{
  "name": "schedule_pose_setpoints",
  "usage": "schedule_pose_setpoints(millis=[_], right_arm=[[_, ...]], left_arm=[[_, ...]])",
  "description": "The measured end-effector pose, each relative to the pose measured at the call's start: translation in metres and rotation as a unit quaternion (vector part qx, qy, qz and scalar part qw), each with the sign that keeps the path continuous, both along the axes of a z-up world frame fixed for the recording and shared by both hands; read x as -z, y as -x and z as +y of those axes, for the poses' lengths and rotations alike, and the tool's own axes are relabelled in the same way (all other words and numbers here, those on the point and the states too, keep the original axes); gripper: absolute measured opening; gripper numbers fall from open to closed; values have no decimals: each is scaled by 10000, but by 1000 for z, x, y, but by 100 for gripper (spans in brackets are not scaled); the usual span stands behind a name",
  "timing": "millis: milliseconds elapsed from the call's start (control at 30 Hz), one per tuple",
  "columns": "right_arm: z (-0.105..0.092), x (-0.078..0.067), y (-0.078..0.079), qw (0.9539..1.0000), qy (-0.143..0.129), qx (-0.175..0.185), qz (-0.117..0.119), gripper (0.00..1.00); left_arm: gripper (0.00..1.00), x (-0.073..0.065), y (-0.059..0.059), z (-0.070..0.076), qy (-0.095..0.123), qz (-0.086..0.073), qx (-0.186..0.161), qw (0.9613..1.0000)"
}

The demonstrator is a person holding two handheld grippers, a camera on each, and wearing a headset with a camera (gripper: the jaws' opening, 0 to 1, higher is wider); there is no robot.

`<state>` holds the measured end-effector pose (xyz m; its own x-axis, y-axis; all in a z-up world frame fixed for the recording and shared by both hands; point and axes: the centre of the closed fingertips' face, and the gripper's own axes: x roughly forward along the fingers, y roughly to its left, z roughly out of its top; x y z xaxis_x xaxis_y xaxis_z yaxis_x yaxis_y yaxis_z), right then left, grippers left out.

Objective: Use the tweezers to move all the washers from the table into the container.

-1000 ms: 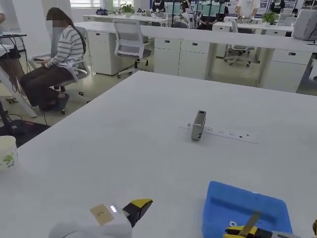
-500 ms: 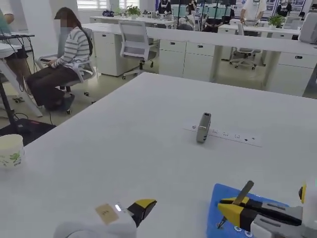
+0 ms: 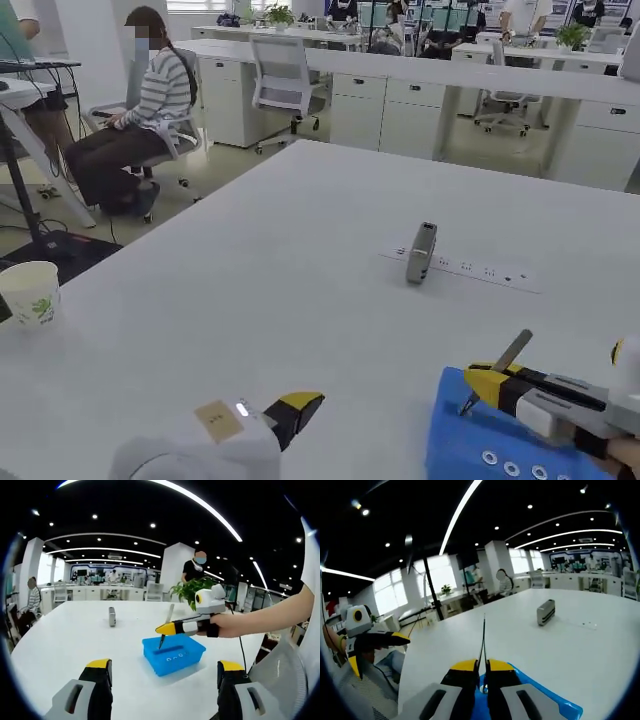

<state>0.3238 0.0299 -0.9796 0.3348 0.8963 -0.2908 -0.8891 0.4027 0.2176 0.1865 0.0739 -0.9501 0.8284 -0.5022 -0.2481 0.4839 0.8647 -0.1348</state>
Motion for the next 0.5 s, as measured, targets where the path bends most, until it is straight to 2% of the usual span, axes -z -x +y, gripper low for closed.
schedule_pose_setpoints(millis=[67,167,267,500], right_arm=[[0,6,-4,10000,22,59,72,3],[-1,13,-9,9998,129,133,85,3],[0,18,-9,9996,197,140,130,3],[0,35,-1,9986,515,-40,122,3]], left_arm=[[83,-5,1,1,6,-120,-24,9999],[81,-7,0,0,101,-142,-12,9998],[80,-5,0,1,39,-97,-13,9999],[80,-4,0,1,61,-74,-2,10000]])
